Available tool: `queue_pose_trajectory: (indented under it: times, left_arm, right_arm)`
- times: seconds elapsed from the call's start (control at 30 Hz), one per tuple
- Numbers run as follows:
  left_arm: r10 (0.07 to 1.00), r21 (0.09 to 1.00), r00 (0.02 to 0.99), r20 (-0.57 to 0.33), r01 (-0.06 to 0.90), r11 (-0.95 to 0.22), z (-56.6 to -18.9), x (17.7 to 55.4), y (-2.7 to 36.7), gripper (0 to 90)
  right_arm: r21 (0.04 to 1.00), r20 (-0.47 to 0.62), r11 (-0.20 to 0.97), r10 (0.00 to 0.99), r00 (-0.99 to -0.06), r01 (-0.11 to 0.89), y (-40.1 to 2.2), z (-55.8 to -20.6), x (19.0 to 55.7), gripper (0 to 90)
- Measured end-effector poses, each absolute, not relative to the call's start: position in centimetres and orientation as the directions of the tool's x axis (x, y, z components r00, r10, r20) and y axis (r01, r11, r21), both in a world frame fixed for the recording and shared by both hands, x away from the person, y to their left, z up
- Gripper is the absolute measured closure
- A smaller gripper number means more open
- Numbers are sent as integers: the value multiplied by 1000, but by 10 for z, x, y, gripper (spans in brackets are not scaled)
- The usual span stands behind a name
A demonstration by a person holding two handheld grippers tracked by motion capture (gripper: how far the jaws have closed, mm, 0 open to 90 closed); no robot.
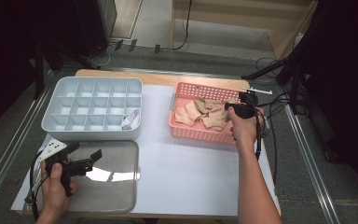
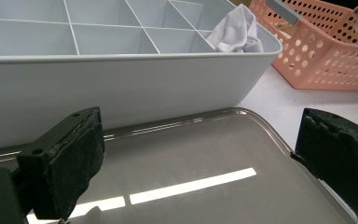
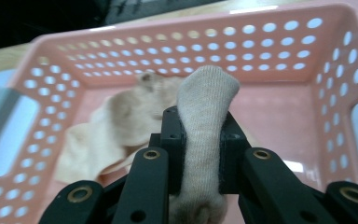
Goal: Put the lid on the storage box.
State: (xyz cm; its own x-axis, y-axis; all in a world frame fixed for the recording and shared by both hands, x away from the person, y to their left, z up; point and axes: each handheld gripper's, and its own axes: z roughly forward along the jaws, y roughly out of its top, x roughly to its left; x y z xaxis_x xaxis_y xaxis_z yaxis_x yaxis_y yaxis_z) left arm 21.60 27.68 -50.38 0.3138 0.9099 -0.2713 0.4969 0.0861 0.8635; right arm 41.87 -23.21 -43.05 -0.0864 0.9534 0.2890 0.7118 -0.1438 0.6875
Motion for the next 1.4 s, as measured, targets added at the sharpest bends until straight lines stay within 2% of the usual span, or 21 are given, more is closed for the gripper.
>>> queue_pose_trajectory:
  times: [0.13, 0.87, 1.13, 1.4]
  left_arm:
    - [910, 862, 319, -266, 502, 76, -505, 217, 274, 18]
    - [918, 856, 304, -254, 512, 67, -506, 217, 272, 33]
    - [914, 856, 319, -249, 514, 54, -506, 218, 270, 33]
    - [912, 854, 326, -250, 519, 48, -506, 218, 268, 38]
  right_arm:
    - [704, 365, -193, 924, -115, 683, -230, -427, 402, 782]
    - [797, 335, -106, 897, -289, 594, -206, -425, 312, 782]
    - [795, 351, -91, 875, -333, 600, -204, -437, 279, 781]
    - [776, 318, -30, 882, -349, 630, -193, -472, 258, 780]
